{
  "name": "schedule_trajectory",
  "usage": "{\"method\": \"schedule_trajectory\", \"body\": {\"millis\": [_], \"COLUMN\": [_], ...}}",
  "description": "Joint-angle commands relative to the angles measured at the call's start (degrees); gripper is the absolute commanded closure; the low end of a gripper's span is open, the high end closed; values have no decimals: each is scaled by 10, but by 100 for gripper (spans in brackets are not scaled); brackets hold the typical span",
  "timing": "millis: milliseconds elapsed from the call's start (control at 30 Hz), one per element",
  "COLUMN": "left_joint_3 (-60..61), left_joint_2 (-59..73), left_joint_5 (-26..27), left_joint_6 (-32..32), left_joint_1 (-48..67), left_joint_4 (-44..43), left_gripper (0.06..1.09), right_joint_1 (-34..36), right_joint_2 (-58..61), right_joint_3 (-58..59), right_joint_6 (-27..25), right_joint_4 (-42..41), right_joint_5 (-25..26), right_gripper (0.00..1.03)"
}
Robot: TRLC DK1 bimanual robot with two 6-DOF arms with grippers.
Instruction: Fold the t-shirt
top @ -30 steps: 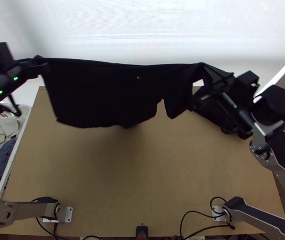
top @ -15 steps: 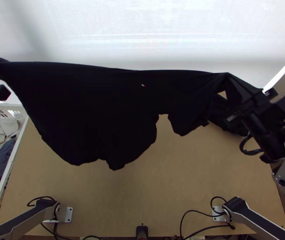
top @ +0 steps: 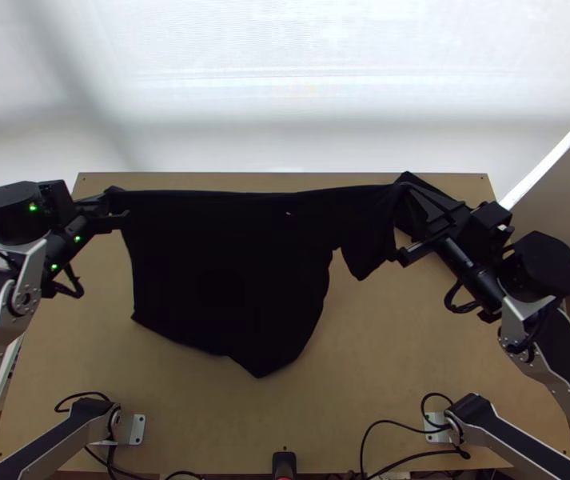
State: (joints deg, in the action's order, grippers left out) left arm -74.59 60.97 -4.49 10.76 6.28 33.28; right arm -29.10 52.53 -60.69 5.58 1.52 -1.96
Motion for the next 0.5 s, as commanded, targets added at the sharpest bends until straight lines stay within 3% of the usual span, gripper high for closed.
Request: {"method": "schedule_trajectory", "body": {"millis": [0,167,467], "left_joint_3": [16,-14,-233], "left_joint_2": [31,146,429], "left_joint_5": [-15,-15,-16], "left_joint_6": [7,13,55], "left_joint_1": [-1,17,33], "left_joint_4": [-64,-140,-170], "left_gripper": [105,105,105], "right_joint_1": [22,46,84], "right_joint_2": [8,62,170], "right_joint_3": [22,29,28], "right_joint_6": [9,8,20], "right_joint_4": [-56,-99,-204], "right_joint_5": [16,12,9], "right_gripper": [100,100,100]}}
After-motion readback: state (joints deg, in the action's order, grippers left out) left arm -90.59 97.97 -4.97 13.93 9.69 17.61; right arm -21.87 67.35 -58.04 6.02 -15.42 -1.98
